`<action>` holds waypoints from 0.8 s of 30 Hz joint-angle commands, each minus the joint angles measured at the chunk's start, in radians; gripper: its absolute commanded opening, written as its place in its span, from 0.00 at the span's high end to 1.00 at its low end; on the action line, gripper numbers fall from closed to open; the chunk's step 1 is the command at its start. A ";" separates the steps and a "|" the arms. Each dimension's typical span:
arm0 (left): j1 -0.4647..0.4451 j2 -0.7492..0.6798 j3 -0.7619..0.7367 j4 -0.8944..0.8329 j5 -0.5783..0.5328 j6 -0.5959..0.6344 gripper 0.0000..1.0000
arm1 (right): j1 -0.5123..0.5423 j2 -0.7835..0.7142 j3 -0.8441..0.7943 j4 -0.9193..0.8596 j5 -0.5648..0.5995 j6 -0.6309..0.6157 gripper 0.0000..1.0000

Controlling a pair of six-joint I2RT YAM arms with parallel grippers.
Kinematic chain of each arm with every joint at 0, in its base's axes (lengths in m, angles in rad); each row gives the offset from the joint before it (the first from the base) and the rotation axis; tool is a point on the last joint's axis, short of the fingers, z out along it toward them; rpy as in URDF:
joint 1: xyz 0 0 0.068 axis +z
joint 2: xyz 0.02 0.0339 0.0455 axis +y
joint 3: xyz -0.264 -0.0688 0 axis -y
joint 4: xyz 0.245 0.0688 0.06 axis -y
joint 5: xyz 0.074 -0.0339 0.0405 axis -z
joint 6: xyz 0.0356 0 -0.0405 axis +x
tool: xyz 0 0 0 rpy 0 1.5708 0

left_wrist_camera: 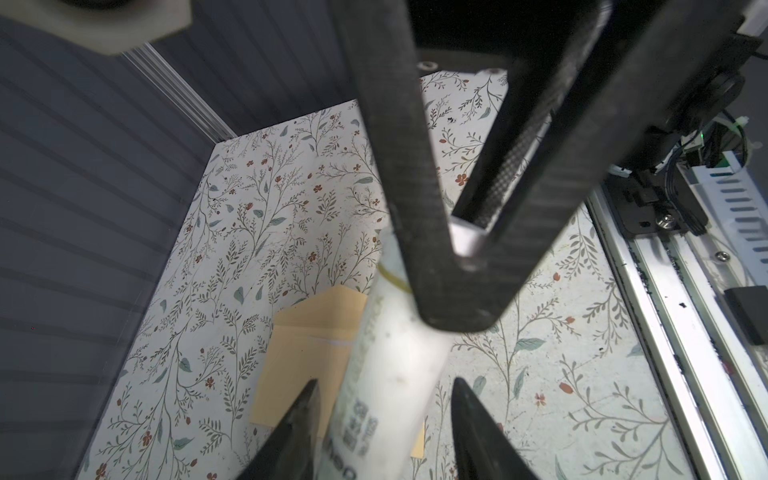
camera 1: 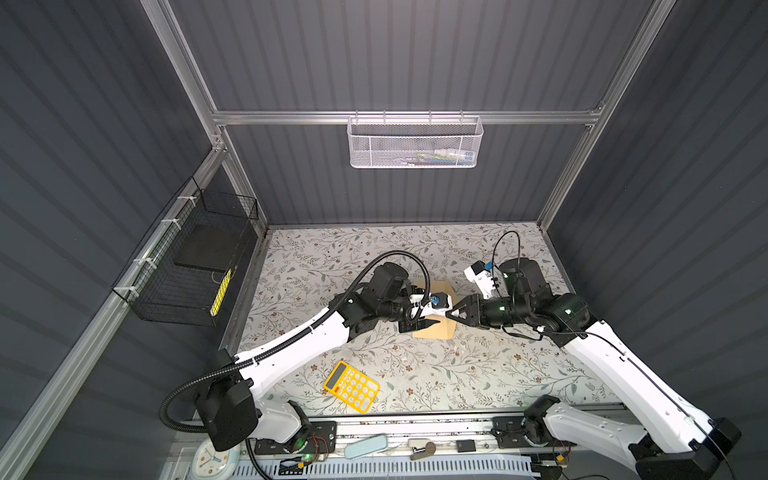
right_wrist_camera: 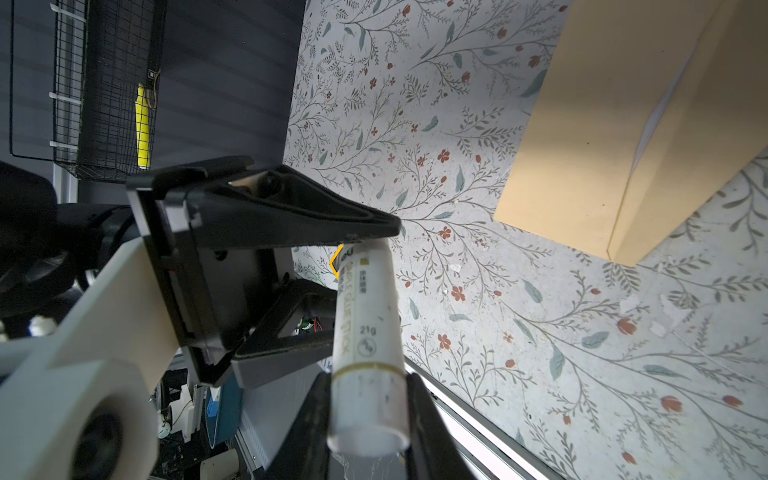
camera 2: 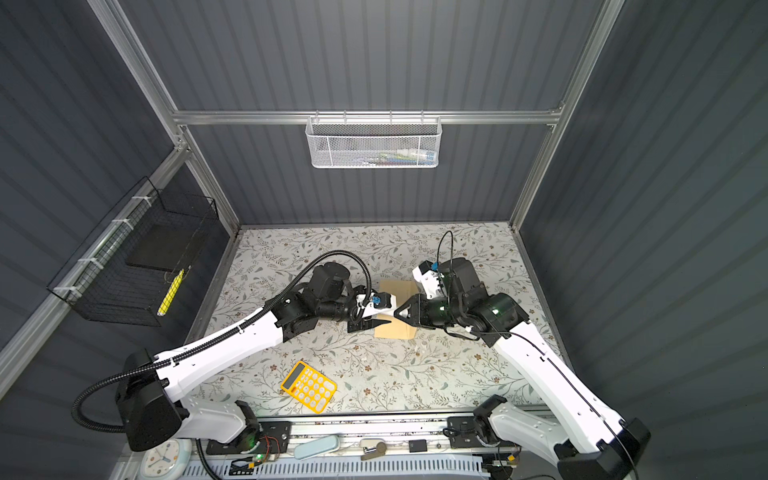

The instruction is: Place the letter into the envelope and seal it

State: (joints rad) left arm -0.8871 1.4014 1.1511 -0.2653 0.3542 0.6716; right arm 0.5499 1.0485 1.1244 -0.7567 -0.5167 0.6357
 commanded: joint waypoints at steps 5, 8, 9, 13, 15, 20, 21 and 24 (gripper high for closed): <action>-0.015 0.016 0.022 0.021 -0.016 -0.022 0.66 | 0.008 -0.007 0.007 0.011 -0.019 -0.010 0.86; -0.015 0.013 0.022 0.029 -0.017 -0.035 0.72 | 0.008 -0.007 0.005 0.016 -0.025 -0.007 0.83; -0.016 0.012 0.023 0.029 -0.017 -0.037 0.74 | 0.008 -0.008 0.005 0.018 -0.026 -0.006 0.83; -0.016 0.011 0.019 0.039 -0.017 -0.060 0.83 | 0.007 -0.017 -0.002 0.035 -0.028 -0.004 0.78; -0.016 0.007 0.011 0.050 -0.017 -0.072 0.84 | 0.008 -0.022 -0.007 0.040 -0.024 -0.004 0.66; -0.016 -0.005 -0.010 0.098 -0.055 -0.144 0.88 | 0.007 -0.066 -0.043 0.093 -0.016 -0.026 0.35; -0.016 -0.010 -0.019 0.111 -0.054 -0.161 0.88 | 0.008 -0.082 -0.057 0.114 -0.013 -0.030 0.31; -0.015 -0.025 -0.045 0.179 -0.045 -0.239 0.89 | 0.008 -0.149 -0.112 0.195 0.016 -0.037 0.20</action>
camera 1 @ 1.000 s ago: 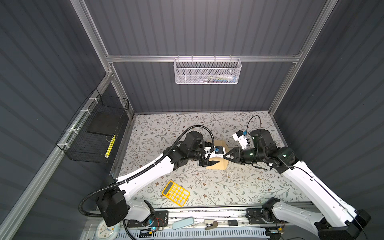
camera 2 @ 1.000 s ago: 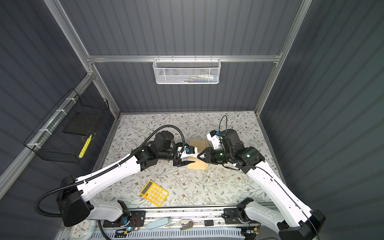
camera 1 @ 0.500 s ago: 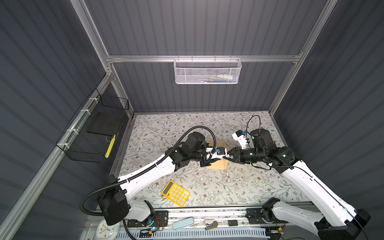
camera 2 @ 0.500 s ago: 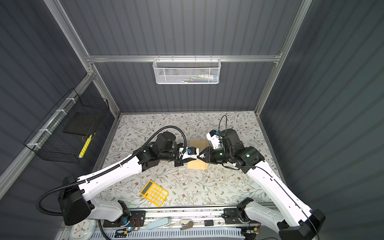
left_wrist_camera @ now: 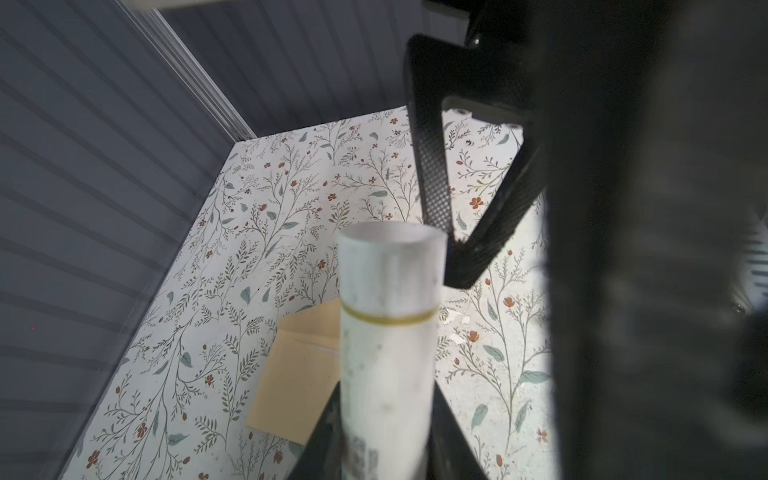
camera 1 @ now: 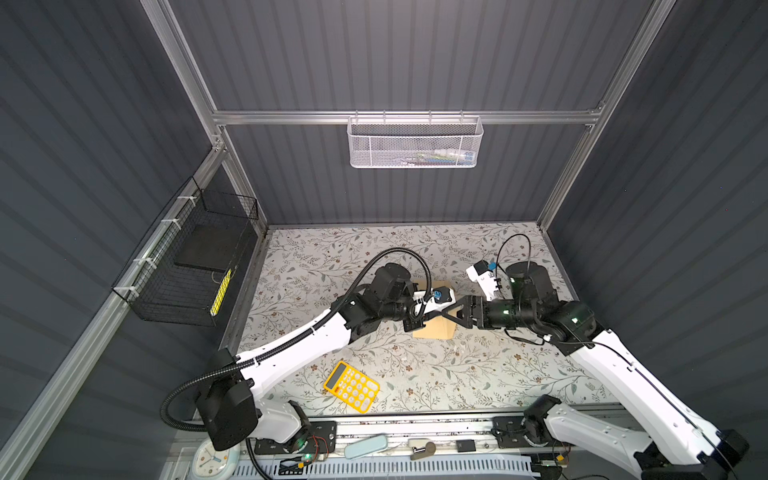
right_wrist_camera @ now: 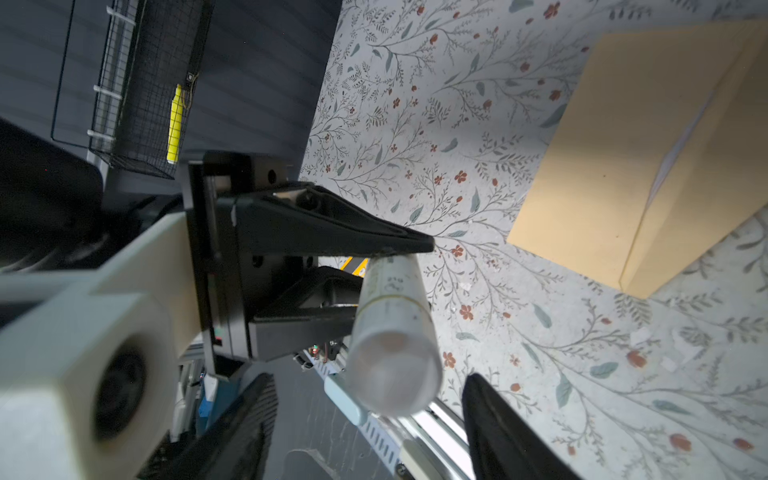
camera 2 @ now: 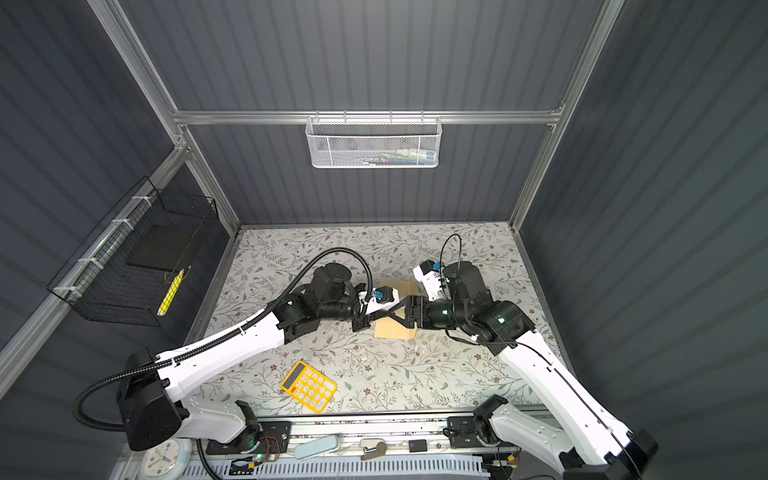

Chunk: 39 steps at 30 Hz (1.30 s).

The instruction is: Place the letter into the envelope and seal it

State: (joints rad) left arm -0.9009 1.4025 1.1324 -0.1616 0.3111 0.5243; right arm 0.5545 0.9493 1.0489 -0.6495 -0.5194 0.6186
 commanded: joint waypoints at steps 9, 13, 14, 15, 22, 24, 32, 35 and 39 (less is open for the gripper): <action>-0.001 -0.031 -0.092 0.302 0.068 -0.350 0.91 | 0.003 -0.242 -0.174 0.255 0.168 -0.066 0.08; 0.000 -0.022 -0.109 0.371 0.100 -0.410 0.91 | 0.005 -0.235 -0.181 0.255 0.174 -0.066 0.08; -0.001 -0.017 -0.113 0.382 0.106 -0.416 0.91 | 0.004 -0.227 -0.181 0.255 0.174 -0.065 0.08; 0.000 -0.012 -0.115 0.389 0.110 -0.422 0.91 | 0.004 -0.220 -0.181 0.255 0.174 -0.063 0.08; -0.002 0.005 -0.142 0.454 0.121 -0.455 0.91 | 0.004 -0.154 -0.158 0.255 0.224 -0.044 0.15; -0.003 0.010 -0.144 0.463 0.124 -0.458 0.91 | 0.005 -0.142 -0.155 0.297 0.229 -0.035 0.18; -0.003 0.024 -0.151 0.488 0.124 -0.473 0.91 | 0.011 -0.091 -0.135 0.348 0.247 -0.007 0.31; -0.003 0.029 -0.146 0.494 0.123 -0.480 0.91 | 0.018 -0.070 -0.127 0.355 0.253 -0.005 0.35; -0.002 0.038 -0.150 0.510 0.120 -0.499 0.91 | 0.028 -0.053 -0.126 0.376 0.267 0.007 0.40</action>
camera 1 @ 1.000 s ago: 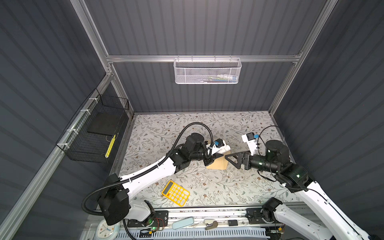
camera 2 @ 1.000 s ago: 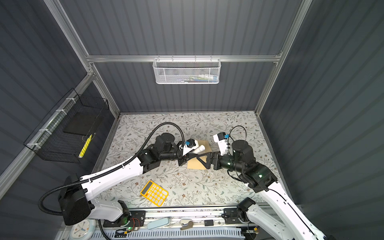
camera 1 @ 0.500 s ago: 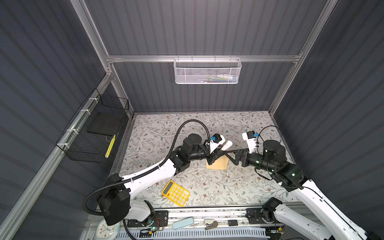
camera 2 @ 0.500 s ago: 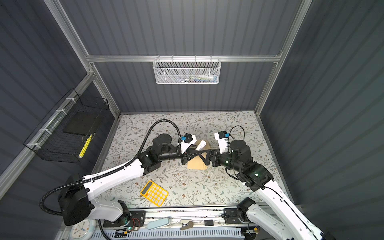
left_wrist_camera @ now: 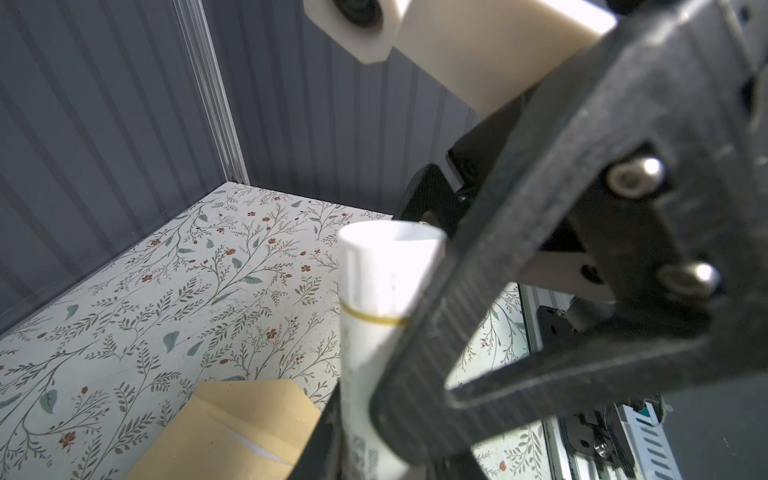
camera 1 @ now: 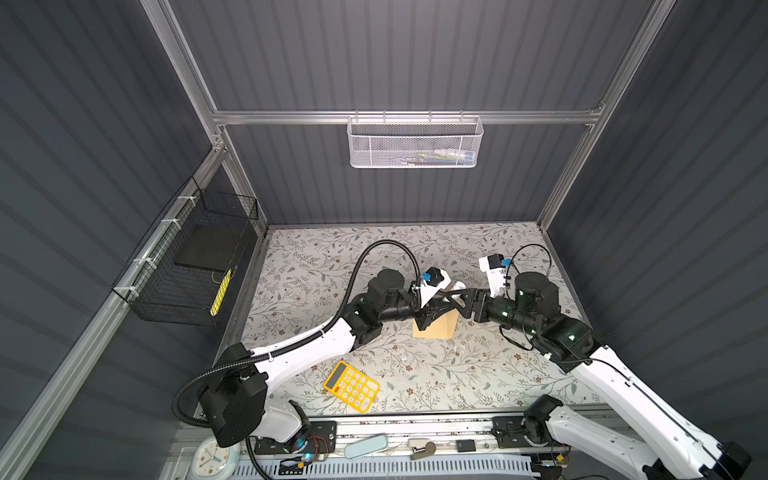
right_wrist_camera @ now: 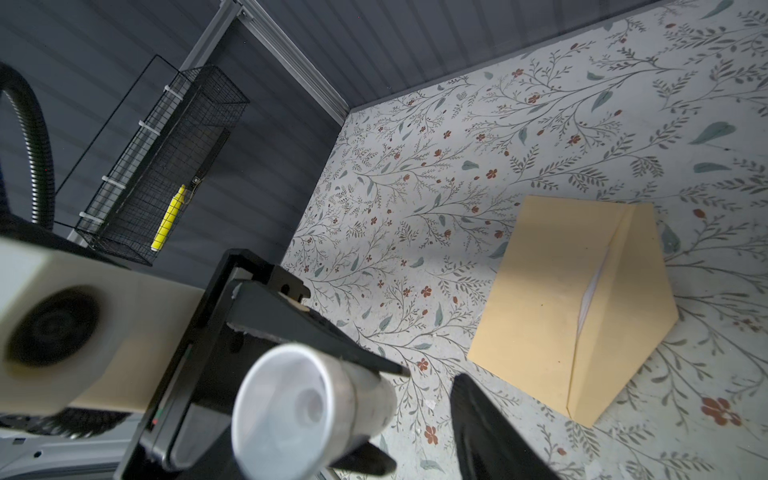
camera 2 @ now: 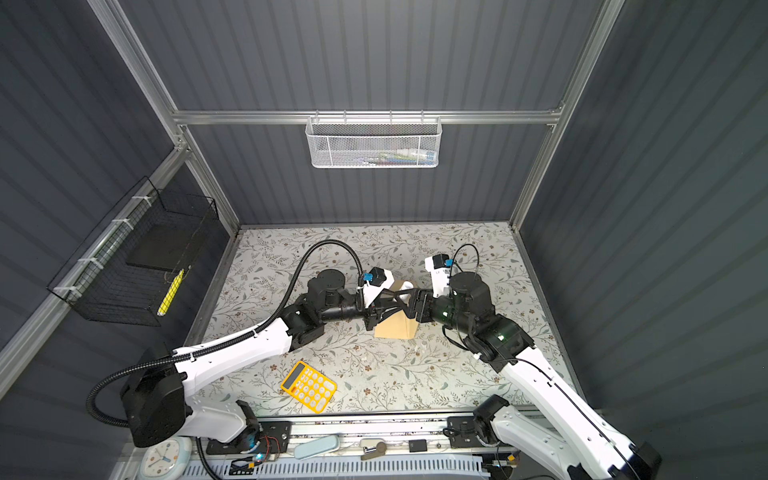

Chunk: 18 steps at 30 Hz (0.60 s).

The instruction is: Place the letter into the envelope and seal it

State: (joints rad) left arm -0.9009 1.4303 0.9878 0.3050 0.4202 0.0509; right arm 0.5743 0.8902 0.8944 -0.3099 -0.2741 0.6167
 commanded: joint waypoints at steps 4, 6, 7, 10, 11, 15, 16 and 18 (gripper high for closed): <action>-0.002 0.018 -0.007 0.061 0.004 -0.041 0.91 | 0.028 0.037 0.046 0.034 0.030 0.007 0.45; -0.003 0.021 -0.006 0.063 0.001 -0.046 0.91 | 0.039 0.045 0.056 0.021 0.048 0.002 0.47; -0.003 0.020 -0.007 0.064 -0.001 -0.047 0.91 | 0.044 0.050 0.059 0.017 0.054 0.000 0.48; -0.002 0.020 -0.006 0.067 -0.009 -0.050 0.91 | 0.050 0.058 0.067 0.006 0.064 0.000 0.53; -0.002 0.021 -0.008 0.070 -0.008 -0.051 0.91 | 0.051 0.061 0.068 0.002 0.069 0.003 0.56; -0.003 0.026 -0.010 0.074 -0.007 -0.057 0.91 | 0.052 0.069 0.075 -0.010 0.078 0.007 0.62; -0.002 0.026 -0.011 0.076 -0.008 -0.059 0.91 | 0.053 0.071 0.080 -0.014 0.078 0.008 0.65; -0.003 0.030 -0.012 0.082 -0.008 -0.063 0.91 | 0.053 0.075 0.088 -0.014 0.077 0.011 0.71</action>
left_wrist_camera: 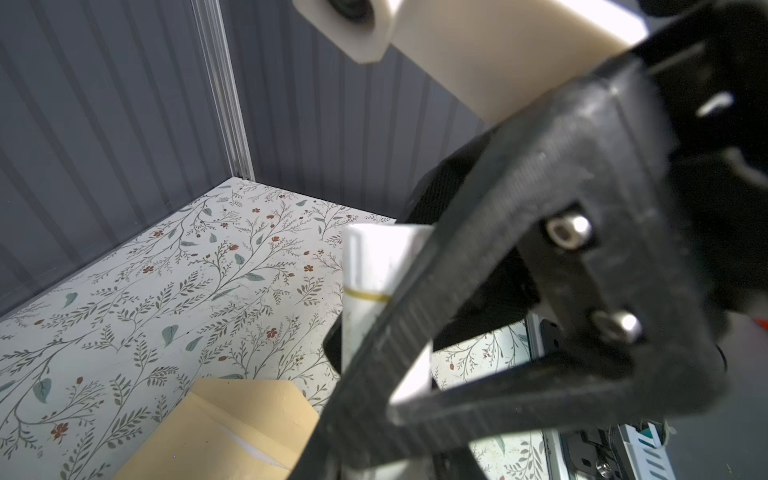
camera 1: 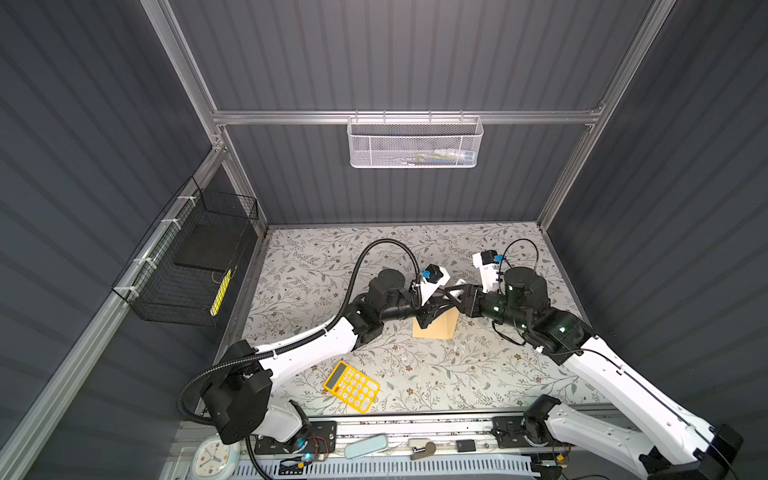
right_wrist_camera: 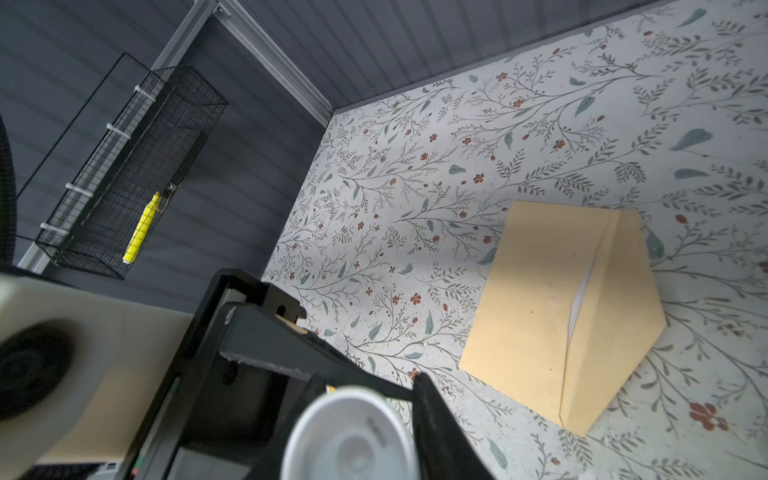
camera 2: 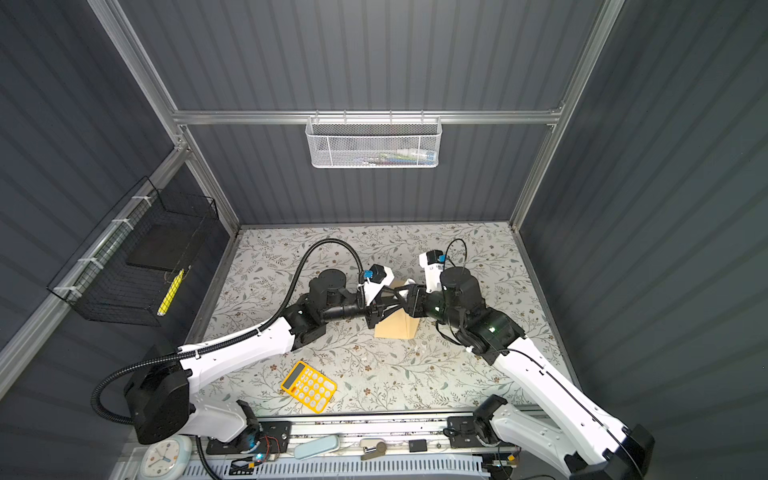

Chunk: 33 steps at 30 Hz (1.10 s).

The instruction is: Place the letter into the envelope and seal it

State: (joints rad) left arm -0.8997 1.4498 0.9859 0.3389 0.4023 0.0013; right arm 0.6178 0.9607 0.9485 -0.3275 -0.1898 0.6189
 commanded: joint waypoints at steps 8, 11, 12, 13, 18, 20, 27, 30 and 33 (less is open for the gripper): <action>-0.004 0.031 -0.035 0.121 0.004 -0.060 0.52 | 0.011 0.013 0.081 -0.026 0.014 -0.004 0.92; -0.004 0.018 -0.049 0.123 -0.033 -0.070 0.32 | 0.012 0.018 0.106 -0.081 0.064 -0.034 0.96; -0.004 0.006 -0.059 0.122 -0.061 -0.070 0.27 | 0.011 0.021 0.111 -0.094 0.082 -0.045 0.97; -0.004 -0.010 -0.070 0.118 -0.115 -0.076 0.23 | 0.011 0.025 0.115 -0.101 0.098 -0.059 0.98; 0.004 -0.114 -0.105 -0.012 -0.346 -0.128 0.07 | 0.007 0.072 0.145 -0.118 0.176 -0.150 1.00; 0.006 -0.159 -0.118 -0.077 -0.404 -0.143 0.07 | -0.004 0.104 0.156 -0.109 0.189 -0.180 1.00; 0.006 -0.319 -0.257 -0.158 -0.536 -0.266 0.04 | -0.049 0.289 0.209 -0.041 0.210 -0.287 1.00; 0.006 -0.315 -0.276 -0.210 -0.535 -0.343 0.06 | -0.063 0.374 0.218 0.013 0.230 -0.333 1.00; 0.006 -0.261 -0.286 -0.208 -0.489 -0.415 0.13 | -0.068 0.442 0.200 0.098 0.260 -0.375 1.00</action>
State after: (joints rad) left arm -0.8970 1.1542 0.7181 0.1753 -0.0898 -0.3145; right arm 0.5560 1.3701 1.1408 -0.3271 0.0242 0.3138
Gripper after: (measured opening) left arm 0.878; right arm 0.276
